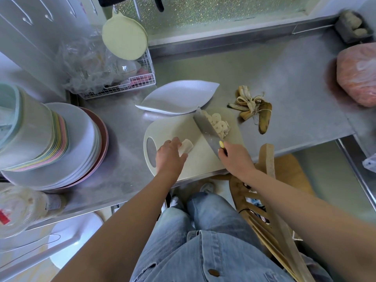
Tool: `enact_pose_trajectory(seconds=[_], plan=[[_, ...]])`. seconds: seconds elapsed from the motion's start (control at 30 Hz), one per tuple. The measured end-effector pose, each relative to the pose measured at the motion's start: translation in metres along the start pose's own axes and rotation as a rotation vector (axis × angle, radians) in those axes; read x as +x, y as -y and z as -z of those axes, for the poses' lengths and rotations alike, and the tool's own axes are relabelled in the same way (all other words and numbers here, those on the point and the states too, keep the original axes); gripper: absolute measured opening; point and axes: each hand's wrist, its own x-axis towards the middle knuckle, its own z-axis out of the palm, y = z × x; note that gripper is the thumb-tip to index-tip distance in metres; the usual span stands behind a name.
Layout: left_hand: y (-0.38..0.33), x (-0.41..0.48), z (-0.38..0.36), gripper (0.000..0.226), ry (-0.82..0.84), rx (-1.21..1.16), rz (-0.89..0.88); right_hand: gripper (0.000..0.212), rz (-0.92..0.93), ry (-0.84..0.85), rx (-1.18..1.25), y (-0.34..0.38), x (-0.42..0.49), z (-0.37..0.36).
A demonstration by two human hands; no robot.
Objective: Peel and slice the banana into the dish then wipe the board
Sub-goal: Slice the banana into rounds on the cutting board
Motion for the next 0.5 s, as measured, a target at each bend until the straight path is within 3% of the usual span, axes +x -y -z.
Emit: enact_pose_trajectory(seconds=[0.27, 0.5], plan=[[0.002, 0.002, 0.000, 0.031, 0.033, -0.002, 0.001, 0.034, 0.274, -0.013, 0.066, 0.022, 0.006, 0.007], [0.002, 0.002, 0.000, 0.030, 0.024, -0.017, 0.009, 0.037, 0.313, 0.019, -0.008, 0.019, 0.012, 0.004]])
